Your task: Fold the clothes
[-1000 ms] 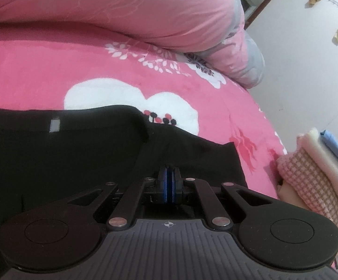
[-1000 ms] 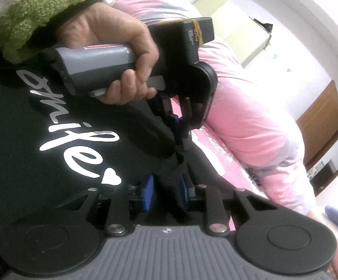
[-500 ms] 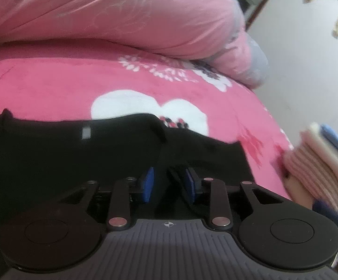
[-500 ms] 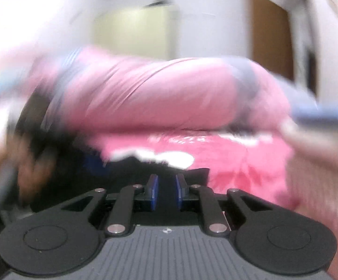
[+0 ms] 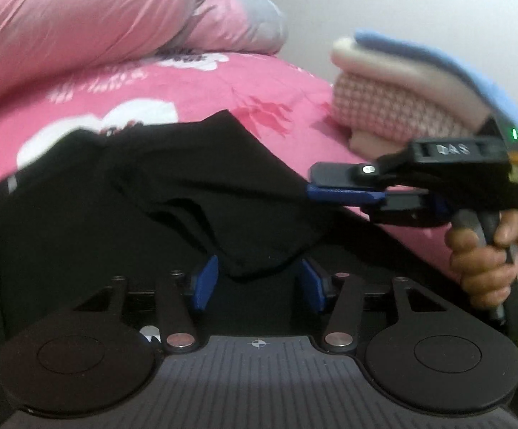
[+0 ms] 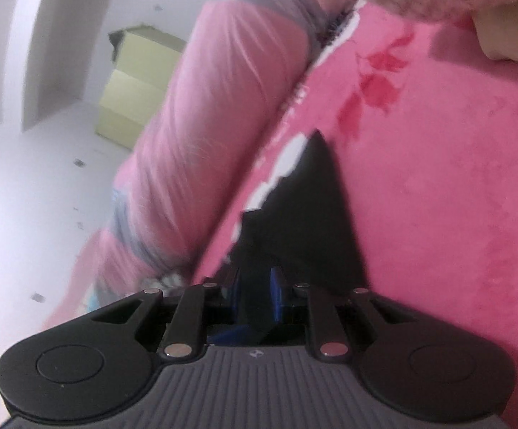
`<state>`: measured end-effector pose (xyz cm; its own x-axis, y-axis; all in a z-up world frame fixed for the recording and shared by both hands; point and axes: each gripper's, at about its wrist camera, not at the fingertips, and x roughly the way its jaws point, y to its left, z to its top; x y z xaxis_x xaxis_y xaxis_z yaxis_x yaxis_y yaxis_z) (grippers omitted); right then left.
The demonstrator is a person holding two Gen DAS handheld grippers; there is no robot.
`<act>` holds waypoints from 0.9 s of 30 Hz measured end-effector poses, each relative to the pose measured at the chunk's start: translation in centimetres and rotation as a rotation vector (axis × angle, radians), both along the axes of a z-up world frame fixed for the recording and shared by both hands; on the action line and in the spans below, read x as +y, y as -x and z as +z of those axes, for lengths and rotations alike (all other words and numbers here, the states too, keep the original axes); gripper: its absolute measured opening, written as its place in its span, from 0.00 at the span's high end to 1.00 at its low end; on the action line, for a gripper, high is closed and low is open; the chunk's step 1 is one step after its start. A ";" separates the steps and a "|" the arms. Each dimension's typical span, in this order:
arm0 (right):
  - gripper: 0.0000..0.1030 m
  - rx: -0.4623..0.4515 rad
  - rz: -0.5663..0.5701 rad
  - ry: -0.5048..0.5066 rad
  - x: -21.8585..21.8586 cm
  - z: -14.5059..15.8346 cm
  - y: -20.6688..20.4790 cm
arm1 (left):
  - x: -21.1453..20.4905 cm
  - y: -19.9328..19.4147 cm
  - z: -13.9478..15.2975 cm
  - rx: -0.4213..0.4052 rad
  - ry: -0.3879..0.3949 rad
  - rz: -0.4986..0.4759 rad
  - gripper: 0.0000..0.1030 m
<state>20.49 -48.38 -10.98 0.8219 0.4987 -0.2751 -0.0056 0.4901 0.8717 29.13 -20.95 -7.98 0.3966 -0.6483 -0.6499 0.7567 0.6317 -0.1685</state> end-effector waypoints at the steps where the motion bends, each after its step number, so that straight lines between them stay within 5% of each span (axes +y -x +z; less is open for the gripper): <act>1: 0.82 0.013 -0.002 0.011 0.1 -0.3 -0.2 | -0.1 0.1 0.0 -0.021 -0.012 0.002 0.62; 5: 0.82 0.028 -0.007 0.018 0.2 -0.8 -0.2 | -0.1 0.5 0.2 -0.093 -0.045 0.014 0.89; 8: 0.82 0.026 -0.015 0.017 0.1 -1.2 -0.2 | 0.0 0.8 0.8 -0.130 -0.048 0.015 0.96; 14: 0.82 0.023 -0.043 0.031 -0.2 -1.4 -0.2 | 0.8 0.6 2.2 -0.108 -0.031 -0.013 0.97; 19: 0.82 0.028 -0.066 0.071 -0.2 -1.2 0.1 | 0.7 1.8 1.3 -0.173 -0.227 -0.107 0.94; 24: 0.82 0.014 -0.061 0.214 0.6 0.0 0.4 | 2.3 2.5 1.9 -0.192 -0.236 -0.088 0.89; 27: 0.82 0.024 -0.001 0.325 1.4 0.6 0.4 | 2.9 2.6 2.7 -0.207 -0.176 -0.058 0.84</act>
<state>20.13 -47.00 -10.38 0.8139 0.3809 -0.4388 0.0134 0.7427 0.6695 26.54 -18.00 -5.26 0.4979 -0.5584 -0.6636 0.7996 0.5919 0.1018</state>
